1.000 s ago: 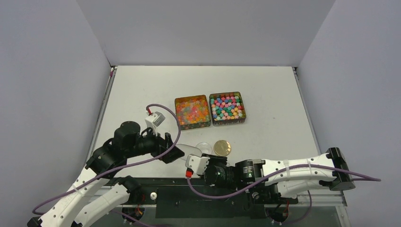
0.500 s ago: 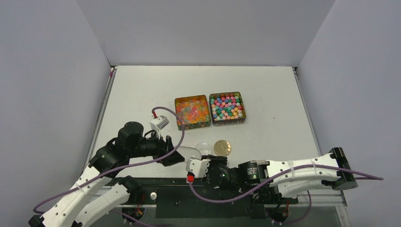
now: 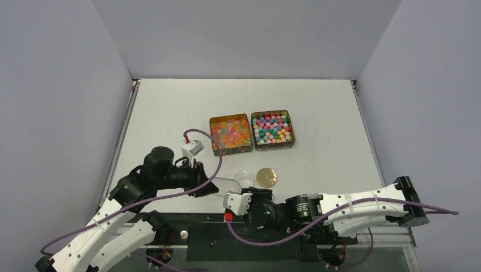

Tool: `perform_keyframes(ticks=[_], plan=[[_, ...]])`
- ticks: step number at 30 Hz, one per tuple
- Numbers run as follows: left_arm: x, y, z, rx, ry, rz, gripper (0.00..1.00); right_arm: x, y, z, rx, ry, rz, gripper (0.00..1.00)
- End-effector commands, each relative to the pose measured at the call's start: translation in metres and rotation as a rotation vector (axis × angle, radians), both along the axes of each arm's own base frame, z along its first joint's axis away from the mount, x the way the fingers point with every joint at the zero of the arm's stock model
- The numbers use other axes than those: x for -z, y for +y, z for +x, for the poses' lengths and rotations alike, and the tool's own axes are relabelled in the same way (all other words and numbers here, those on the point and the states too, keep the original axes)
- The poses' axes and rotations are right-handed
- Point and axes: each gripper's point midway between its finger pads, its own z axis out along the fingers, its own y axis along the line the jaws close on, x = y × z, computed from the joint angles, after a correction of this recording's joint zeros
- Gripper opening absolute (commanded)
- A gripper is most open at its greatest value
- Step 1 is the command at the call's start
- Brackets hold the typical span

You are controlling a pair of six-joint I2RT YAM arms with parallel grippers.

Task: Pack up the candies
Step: Scoop the fake candies from the storage box.

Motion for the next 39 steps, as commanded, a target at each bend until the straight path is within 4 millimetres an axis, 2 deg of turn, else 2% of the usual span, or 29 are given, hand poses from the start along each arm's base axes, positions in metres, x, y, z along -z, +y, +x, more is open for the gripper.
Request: perform_keyframes(ticks=[1, 7, 10, 15, 18, 23, 27, 39], plan=[[-0.009, -0.006, 0.002, 0.022, -0.038, -0.042, 0.28, -0.017, 0.001, 0.0, 0.008, -0.018, 0.074, 0.0], [-0.009, -0.007, 0.003, 0.02, -0.037, -0.046, 0.14, -0.018, 0.001, -0.002, 0.003, -0.02, 0.075, 0.0], [-0.009, -0.007, 0.003, 0.016, -0.04, -0.048, 0.0, -0.019, 0.001, -0.004, -0.004, -0.011, 0.089, 0.0], [-0.014, -0.009, 0.002, 0.016, -0.036, -0.079, 0.0, -0.021, -0.001, -0.008, -0.015, 0.021, 0.112, 0.01], [-0.018, -0.013, 0.0, 0.028, -0.031, -0.113, 0.0, -0.026, -0.004, -0.01, -0.014, 0.038, 0.149, 0.23], [-0.024, -0.019, -0.004, 0.045, 0.0, -0.162, 0.0, -0.027, -0.008, -0.011, -0.021, 0.054, 0.195, 0.37], [-0.027, -0.022, -0.005, 0.054, 0.018, -0.185, 0.0, -0.027, -0.007, -0.014, -0.049, 0.053, 0.223, 0.41], [-0.027, -0.026, -0.014, 0.097, 0.082, -0.201, 0.0, -0.042, 0.001, -0.015, -0.102, -0.033, 0.34, 0.43]])
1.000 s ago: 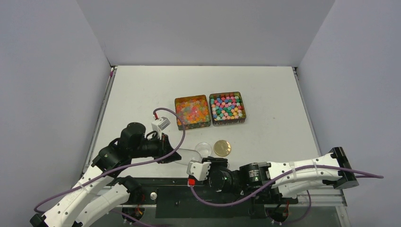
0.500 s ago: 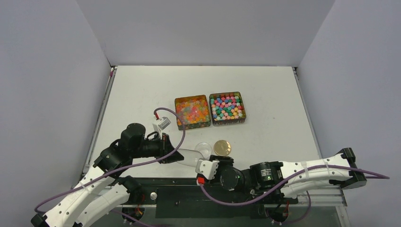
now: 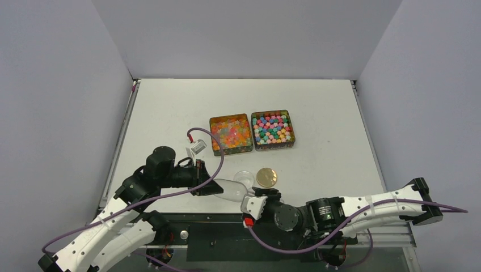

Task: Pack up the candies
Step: Scoop the fake candies from the storage box.

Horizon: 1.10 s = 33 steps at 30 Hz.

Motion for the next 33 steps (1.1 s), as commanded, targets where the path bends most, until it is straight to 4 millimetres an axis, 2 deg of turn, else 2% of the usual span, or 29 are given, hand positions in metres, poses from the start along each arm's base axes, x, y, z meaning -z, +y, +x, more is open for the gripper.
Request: perform_keyframes(ticks=[1, 22, 29, 33], plan=[[-0.014, -0.006, -0.005, 0.047, -0.022, -0.056, 0.0, -0.02, 0.006, 0.001, -0.015, -0.057, 0.101, 0.43], [-0.008, -0.007, -0.01, 0.073, 0.011, -0.055, 0.0, -0.028, 0.014, -0.009, -0.059, -0.118, 0.121, 0.33], [-0.008, -0.007, -0.013, 0.089, 0.018, -0.061, 0.0, -0.034, 0.019, -0.015, -0.086, -0.103, 0.161, 0.2], [-0.009, -0.007, -0.013, 0.091, 0.016, -0.064, 0.0, -0.04, 0.02, -0.017, -0.094, -0.102, 0.173, 0.05]])
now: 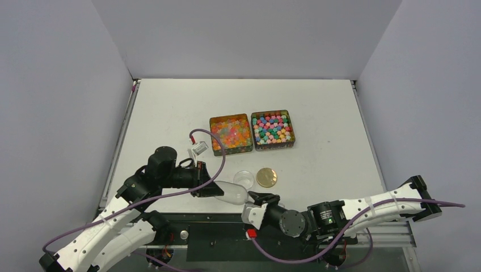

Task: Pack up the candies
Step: Scoop the fake candies from the storage box.

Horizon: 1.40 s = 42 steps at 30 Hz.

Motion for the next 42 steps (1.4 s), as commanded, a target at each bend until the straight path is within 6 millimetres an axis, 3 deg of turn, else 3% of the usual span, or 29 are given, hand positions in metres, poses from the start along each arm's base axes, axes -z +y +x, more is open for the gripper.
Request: perform_keyframes(ticks=[1, 5, 14, 21, 31, 34, 38, 42], plan=[[-0.014, -0.005, -0.006, 0.052, -0.03, -0.059, 0.0, -0.024, 0.009, -0.006, -0.022, 0.014, 0.104, 0.0], [-0.013, -0.005, -0.005, 0.048, -0.027, -0.056, 0.0, -0.03, 0.009, -0.009, -0.031, 0.017, 0.117, 0.0], [-0.017, -0.004, 0.008, -0.015, -0.076, -0.04, 0.44, -0.016, -0.001, 0.002, 0.05, 0.02, 0.066, 0.0], [-0.017, 0.009, 0.034, -0.155, -0.154, 0.056, 0.64, -0.01, -0.008, 0.018, 0.11, 0.05, 0.036, 0.0], [-0.017, 0.051, 0.067, -0.37, -0.317, 0.257, 0.85, -0.004, -0.024, 0.068, 0.284, 0.087, -0.055, 0.0], [-0.017, 0.06, 0.074, -0.409, -0.358, 0.296, 0.91, 0.003, -0.037, 0.09, 0.369, 0.099, -0.115, 0.0], [-0.019, 0.068, 0.082, -0.438, -0.404, 0.334, 0.99, -0.003, -0.056, 0.117, 0.482, 0.135, -0.161, 0.0], [-0.019, 0.073, 0.087, -0.447, -0.454, 0.362, 0.97, -0.006, -0.077, 0.138, 0.563, 0.157, -0.219, 0.0]])
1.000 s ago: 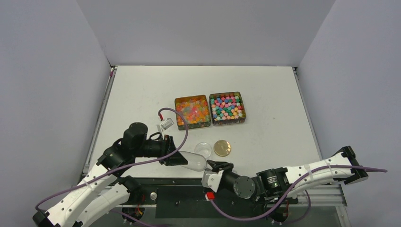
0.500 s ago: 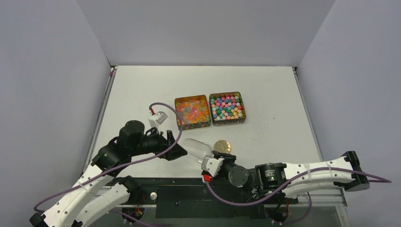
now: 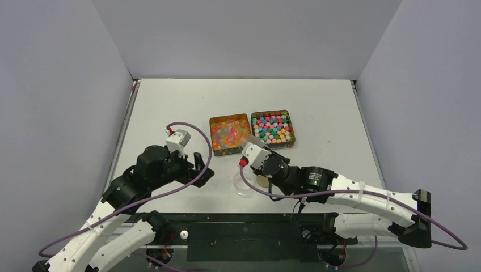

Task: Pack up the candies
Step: Scoop the fake candies from the storage box.

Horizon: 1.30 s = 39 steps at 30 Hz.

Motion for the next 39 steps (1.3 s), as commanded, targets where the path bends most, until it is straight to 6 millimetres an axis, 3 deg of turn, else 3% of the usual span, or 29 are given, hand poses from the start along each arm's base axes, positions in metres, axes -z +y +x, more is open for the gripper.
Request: perform_keyframes(ticks=[1, 13, 20, 31, 39], plan=[[-0.017, 0.012, 0.012, -0.032, -0.113, 0.048, 0.97, -0.014, -0.021, 0.018, 0.079, 0.033, -0.034, 0.0], [-0.026, 0.006, 0.007, 0.015, -0.215, -0.037, 0.96, 0.002, -0.091, 0.071, 0.282, 0.141, -0.365, 0.0], [-0.024, 0.006, 0.004, 0.016, -0.244, -0.075, 0.96, 0.013, -0.114, 0.094, 0.34, 0.228, -0.548, 0.0], [-0.011, 0.01, 0.003, 0.015, -0.255, -0.057, 0.96, 0.029, -0.124, 0.126, 0.392, 0.322, -0.69, 0.0], [-0.012, 0.016, 0.005, -0.013, -0.272, -0.05, 0.96, 0.036, -0.124, 0.14, 0.429, 0.342, -0.76, 0.0]])
